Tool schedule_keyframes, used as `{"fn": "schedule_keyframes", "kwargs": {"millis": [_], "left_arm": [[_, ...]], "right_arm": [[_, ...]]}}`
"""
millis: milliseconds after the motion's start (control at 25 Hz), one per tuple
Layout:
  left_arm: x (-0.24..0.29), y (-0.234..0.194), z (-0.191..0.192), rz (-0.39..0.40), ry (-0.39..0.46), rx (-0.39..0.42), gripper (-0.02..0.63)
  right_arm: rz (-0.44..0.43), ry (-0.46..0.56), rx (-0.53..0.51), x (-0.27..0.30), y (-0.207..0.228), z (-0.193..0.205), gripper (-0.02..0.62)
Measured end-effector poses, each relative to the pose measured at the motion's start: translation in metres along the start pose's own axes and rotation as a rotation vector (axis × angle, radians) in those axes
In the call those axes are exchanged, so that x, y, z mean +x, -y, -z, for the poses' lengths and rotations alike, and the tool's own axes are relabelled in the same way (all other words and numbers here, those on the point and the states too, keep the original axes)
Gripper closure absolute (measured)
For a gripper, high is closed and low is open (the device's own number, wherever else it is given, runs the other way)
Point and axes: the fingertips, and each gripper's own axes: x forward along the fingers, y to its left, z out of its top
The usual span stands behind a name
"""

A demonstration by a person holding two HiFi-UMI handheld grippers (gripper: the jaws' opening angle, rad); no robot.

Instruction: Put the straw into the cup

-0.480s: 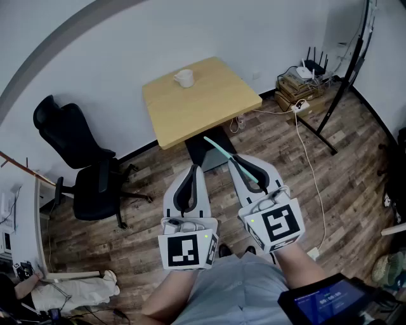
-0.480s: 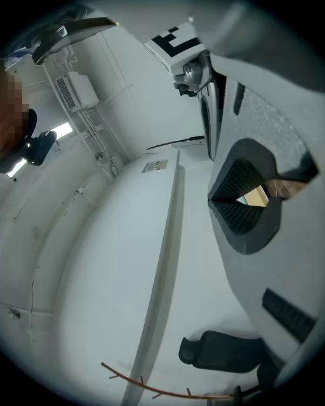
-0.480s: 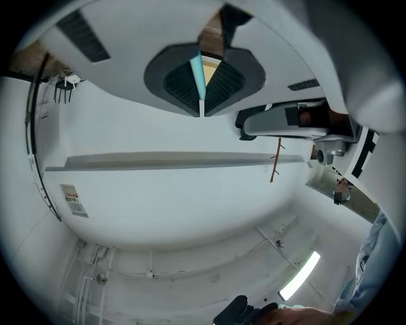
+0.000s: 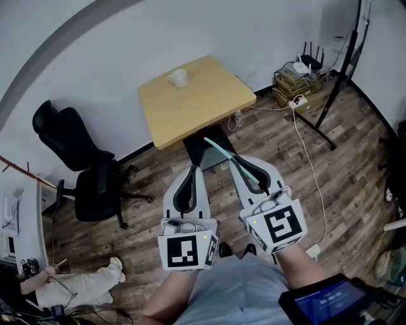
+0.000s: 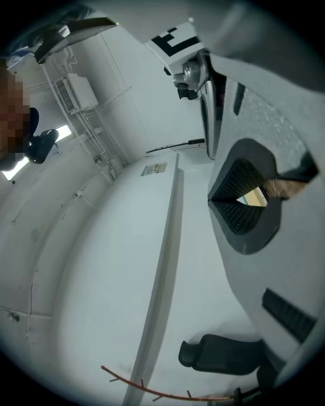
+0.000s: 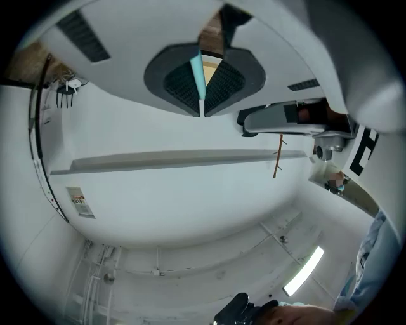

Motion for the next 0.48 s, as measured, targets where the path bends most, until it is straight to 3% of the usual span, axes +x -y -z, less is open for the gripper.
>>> {"fn": "schedule_keyframes", "kwargs": {"millis": [480], "left_arm": [[0.007,0.031,0.013,-0.017,-0.036,0.024,0.609]], "right_arm": [[-0.003,0.012,0.058,-0.029,0.034,0.009,0.571]]}}
